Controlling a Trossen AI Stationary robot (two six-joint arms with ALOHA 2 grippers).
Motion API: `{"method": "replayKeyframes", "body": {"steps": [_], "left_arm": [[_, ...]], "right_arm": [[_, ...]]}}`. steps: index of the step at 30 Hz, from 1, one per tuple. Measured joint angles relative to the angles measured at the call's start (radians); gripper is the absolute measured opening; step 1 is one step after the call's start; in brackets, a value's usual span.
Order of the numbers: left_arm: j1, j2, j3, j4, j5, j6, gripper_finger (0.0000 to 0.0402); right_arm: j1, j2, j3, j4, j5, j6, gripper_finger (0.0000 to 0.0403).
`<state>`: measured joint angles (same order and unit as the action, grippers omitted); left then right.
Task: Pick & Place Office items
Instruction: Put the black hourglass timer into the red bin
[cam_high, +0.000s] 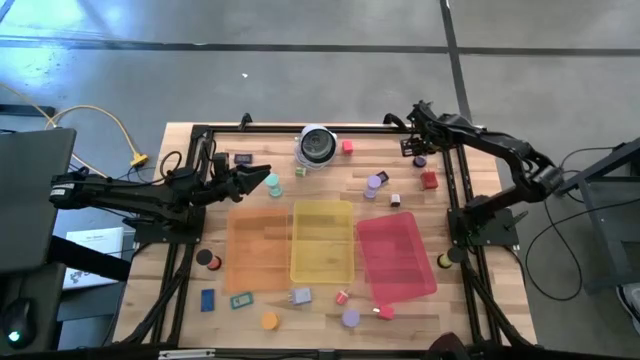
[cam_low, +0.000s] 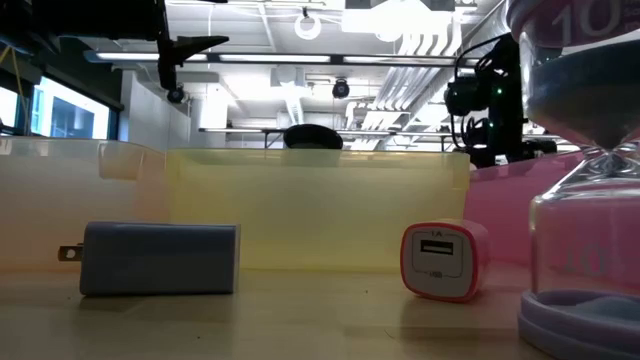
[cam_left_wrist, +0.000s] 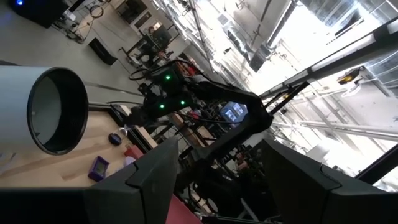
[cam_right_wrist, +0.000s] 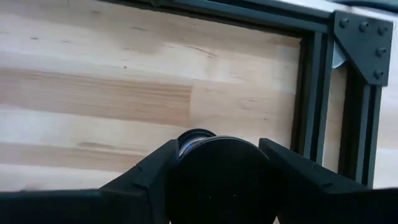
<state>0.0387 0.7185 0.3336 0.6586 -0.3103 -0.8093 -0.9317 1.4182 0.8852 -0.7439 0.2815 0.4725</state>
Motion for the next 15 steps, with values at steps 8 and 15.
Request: {"method": "replayKeyframes", "body": {"steps": [8,15], "left_arm": [[0.000,0.000,0.000,0.000,0.000,-0.002,0.0224],[0.000,0.000,0.000,0.000,-0.002,-0.034,0.0224]], "right_arm": [[0.003,-0.145,0.000,-0.051,-0.027,-0.026,0.0195],[0.019,-0.326,0.034,-0.145,-0.089,-0.053,0.0195]]}}
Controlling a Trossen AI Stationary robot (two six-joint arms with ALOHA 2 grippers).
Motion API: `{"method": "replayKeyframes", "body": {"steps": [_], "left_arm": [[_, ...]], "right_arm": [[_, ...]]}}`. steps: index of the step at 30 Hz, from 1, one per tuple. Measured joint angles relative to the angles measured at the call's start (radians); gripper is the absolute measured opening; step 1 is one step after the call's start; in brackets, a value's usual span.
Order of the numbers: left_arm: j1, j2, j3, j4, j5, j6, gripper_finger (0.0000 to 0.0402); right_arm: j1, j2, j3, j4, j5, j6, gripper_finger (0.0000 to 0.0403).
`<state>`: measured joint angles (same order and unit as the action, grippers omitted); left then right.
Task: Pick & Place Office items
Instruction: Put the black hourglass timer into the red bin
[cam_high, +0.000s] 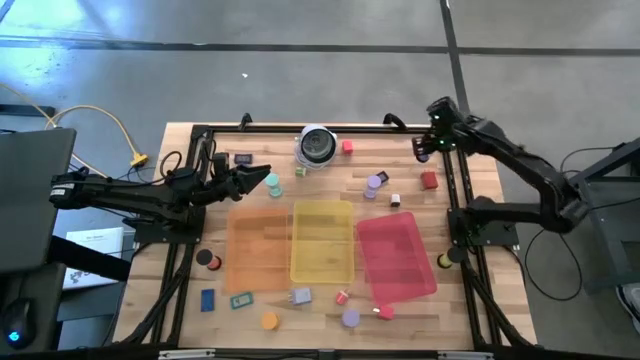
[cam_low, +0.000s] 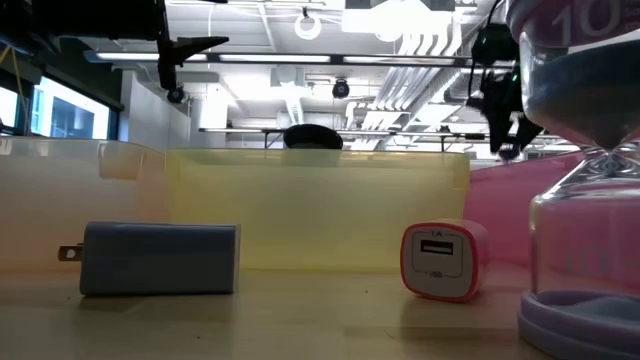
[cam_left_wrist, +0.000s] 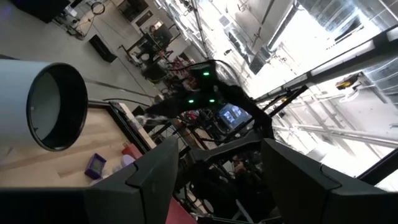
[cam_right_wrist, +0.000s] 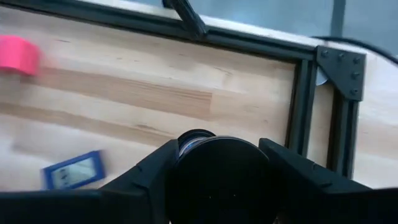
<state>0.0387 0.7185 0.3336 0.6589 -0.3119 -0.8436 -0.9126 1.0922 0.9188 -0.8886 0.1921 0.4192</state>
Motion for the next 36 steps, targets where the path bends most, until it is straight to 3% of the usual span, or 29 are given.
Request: {"method": "replayKeyframes", "body": {"steps": [5,13,22,27,36], "left_arm": [[0.000,0.000,0.000,0.000,-0.006,0.000,0.0224],[0.000,0.000,0.000,0.000,-0.031,-0.003,0.0224],[-0.035,0.000,0.000,0.000,-0.031,-0.003,0.0224],[-0.080,0.000,0.000,0.000,-0.030,-0.003,0.0224],[-0.159,0.000,0.000,0.000,-0.029,-0.002,0.0224]], "right_arm": [[0.085,-0.092,0.130,-0.127,-0.016,0.015,0.0195],[0.252,-0.109,0.402,-0.318,-0.010,0.078,0.0196],[0.457,-0.109,0.561,-0.373,-0.032,0.164,0.0196],[0.571,-0.094,0.608,-0.328,-0.097,0.184,0.0195],[0.820,-0.041,0.699,-0.288,-0.101,0.217,0.0195]]}}
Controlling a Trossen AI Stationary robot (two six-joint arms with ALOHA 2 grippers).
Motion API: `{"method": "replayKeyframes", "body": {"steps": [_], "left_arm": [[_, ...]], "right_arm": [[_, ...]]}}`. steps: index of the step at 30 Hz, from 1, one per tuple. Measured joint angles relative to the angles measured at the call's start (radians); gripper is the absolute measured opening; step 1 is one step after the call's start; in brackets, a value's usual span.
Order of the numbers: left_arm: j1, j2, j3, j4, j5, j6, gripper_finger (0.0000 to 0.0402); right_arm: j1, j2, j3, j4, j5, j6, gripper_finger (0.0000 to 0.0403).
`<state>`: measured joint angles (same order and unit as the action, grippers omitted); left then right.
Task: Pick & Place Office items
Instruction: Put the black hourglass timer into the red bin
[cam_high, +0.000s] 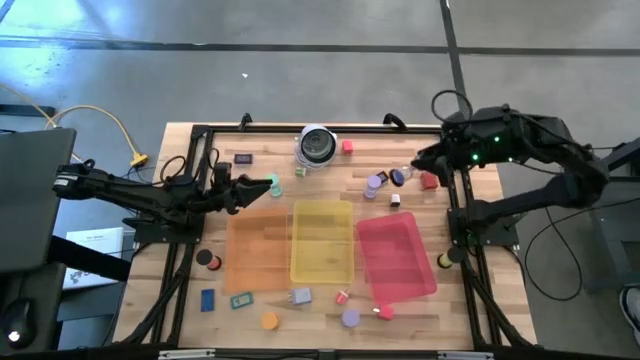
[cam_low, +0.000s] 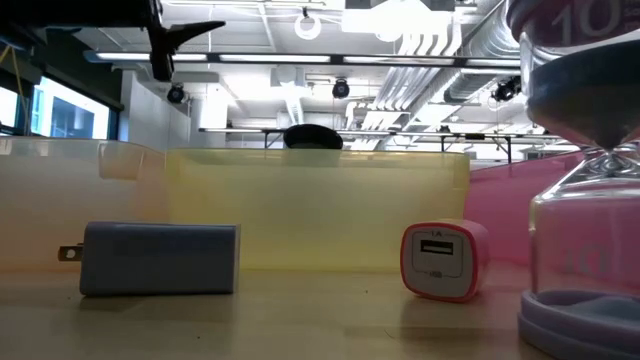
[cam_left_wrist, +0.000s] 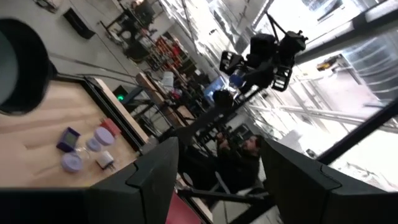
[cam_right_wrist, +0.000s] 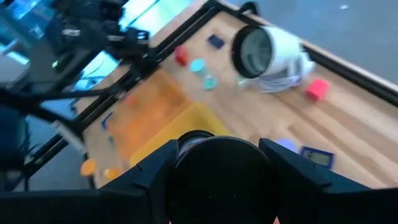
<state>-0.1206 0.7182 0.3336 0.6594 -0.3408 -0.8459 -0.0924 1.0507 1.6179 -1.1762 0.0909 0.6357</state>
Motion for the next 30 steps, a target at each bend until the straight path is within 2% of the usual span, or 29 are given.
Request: {"method": "replayKeyframes", "body": {"steps": [4,9,16,20,23,30], "left_arm": [[-0.041,0.000,0.000,0.000,0.001,0.000,0.0224],[-0.089,0.009,0.000,-0.001,0.001,0.000,0.0224],[-0.145,0.060,0.000,0.000,0.001,0.000,0.0224],[-0.162,0.091,0.000,0.003,0.001,0.000,0.0224],[-0.158,0.114,0.000,0.053,0.000,0.000,0.0224],[-0.148,0.139,0.001,0.132,0.015,-0.001,0.0224]], "right_arm": [[0.098,0.060,0.072,-0.038,-0.011,0.012,0.0196],[0.202,0.159,0.158,-0.175,0.020,0.076,0.0197],[0.313,0.275,0.169,-0.383,0.095,0.250,0.0201],[0.371,0.333,0.167,-0.389,0.122,0.346,0.0196],[0.406,0.370,0.167,-0.392,0.172,0.469,0.0195],[0.488,0.452,0.167,-0.394,0.206,0.722,0.0202]]}}
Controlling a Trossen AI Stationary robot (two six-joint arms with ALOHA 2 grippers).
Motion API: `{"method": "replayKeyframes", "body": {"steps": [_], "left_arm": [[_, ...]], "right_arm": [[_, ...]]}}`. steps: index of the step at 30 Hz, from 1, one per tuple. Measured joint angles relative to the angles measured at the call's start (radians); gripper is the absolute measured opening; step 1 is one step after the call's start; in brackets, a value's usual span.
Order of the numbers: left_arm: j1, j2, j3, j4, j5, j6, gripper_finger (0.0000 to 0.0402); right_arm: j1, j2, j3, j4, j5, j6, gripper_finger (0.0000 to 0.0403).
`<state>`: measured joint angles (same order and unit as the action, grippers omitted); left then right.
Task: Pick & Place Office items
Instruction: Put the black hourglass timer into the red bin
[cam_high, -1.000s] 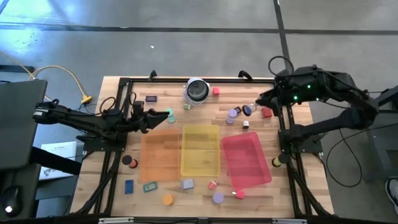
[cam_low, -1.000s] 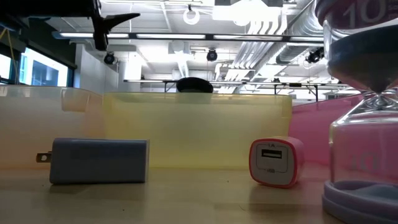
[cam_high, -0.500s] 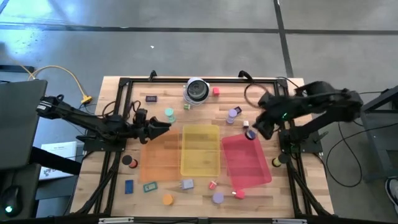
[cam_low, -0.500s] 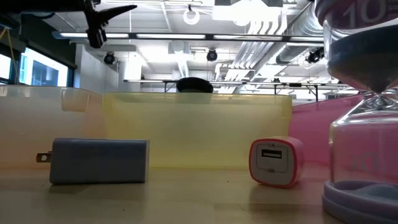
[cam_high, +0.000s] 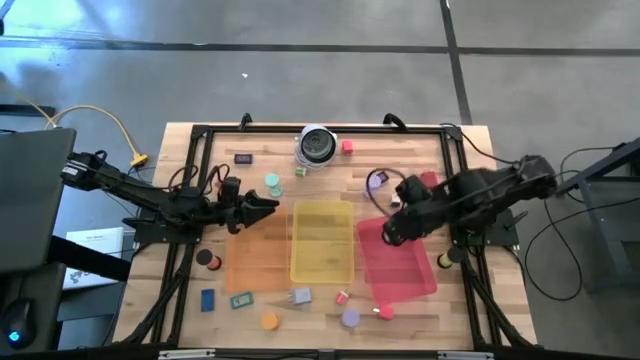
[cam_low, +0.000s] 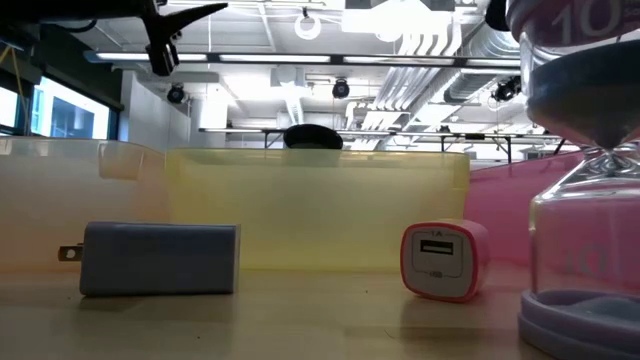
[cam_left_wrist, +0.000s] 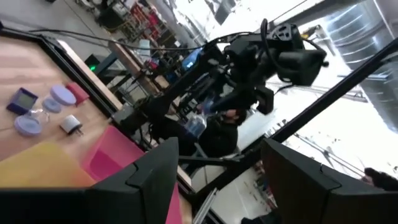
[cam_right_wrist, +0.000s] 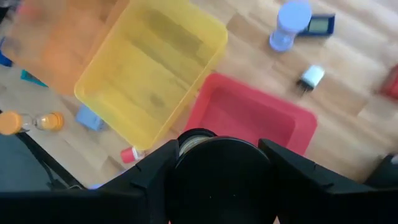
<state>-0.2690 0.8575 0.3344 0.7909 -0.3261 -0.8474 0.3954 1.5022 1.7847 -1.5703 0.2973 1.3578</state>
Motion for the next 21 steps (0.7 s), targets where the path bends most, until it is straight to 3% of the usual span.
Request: {"method": "replayKeyframes", "body": {"steps": [10,21], "left_arm": [[-0.001,0.000,0.000,-0.009,0.314,-0.033,0.0224],[-0.001,0.000,0.000,-0.012,0.473,-0.068,0.0224]], "right_arm": [[0.051,0.152,0.000,-0.001,-0.015,0.207,0.0201],[0.050,0.289,0.000,-0.002,0.017,0.260,0.0194]]}}
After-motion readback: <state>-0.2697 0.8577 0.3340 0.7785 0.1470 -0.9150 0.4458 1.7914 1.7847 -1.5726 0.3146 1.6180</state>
